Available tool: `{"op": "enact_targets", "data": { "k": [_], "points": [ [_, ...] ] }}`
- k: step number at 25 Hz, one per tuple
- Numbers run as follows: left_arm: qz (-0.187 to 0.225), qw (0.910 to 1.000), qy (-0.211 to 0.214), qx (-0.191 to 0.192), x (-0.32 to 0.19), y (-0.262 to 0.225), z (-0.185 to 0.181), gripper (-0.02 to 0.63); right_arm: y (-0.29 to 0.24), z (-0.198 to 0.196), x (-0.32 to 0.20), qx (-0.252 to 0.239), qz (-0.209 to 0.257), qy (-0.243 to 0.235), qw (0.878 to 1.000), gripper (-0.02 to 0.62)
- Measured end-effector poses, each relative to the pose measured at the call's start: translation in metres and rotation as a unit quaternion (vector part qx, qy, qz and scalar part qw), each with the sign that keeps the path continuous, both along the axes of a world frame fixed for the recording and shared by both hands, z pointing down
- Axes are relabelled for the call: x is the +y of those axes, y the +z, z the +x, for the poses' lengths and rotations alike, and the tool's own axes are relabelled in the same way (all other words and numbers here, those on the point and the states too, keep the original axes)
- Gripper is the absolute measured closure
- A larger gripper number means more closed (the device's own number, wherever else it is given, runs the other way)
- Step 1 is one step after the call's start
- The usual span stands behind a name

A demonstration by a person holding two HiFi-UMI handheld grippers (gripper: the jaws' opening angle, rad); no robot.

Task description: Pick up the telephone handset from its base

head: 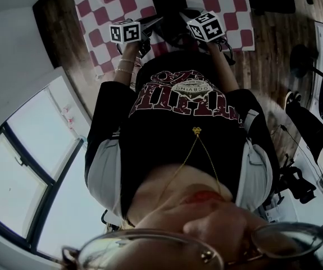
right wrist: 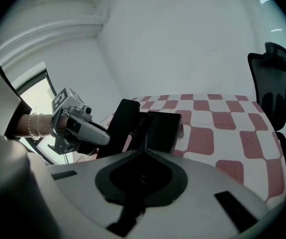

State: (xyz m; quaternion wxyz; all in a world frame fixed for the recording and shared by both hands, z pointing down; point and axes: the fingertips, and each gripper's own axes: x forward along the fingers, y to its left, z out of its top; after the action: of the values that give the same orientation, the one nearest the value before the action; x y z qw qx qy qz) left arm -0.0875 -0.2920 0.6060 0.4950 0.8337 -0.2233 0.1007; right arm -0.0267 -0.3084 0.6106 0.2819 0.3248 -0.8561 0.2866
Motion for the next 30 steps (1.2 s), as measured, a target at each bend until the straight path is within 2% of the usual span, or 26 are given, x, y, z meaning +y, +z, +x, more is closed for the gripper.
{"op": "enact_targets", "data": {
  "k": [8, 17, 30],
  "points": [
    [0.013, 0.9998, -0.008, 0.015, 0.003, -0.021, 0.001, 0.532, -0.004, -0.002, 0.004, -0.002, 0.006, -0.008, 1.0, 0.575],
    [0.008, 0.9989, -0.019, 0.041, 0.009, -0.034, -0.001, 0.532, -0.009, 0.0, 0.006, -0.007, 0.012, -0.012, 1.0, 0.575],
    [0.04, 0.9957, -0.031, 0.077, 0.013, -0.076, 0.007, 0.532, -0.017, 0.007, 0.009, -0.029, 0.018, -0.002, 0.999, 0.575]
  ]
}}
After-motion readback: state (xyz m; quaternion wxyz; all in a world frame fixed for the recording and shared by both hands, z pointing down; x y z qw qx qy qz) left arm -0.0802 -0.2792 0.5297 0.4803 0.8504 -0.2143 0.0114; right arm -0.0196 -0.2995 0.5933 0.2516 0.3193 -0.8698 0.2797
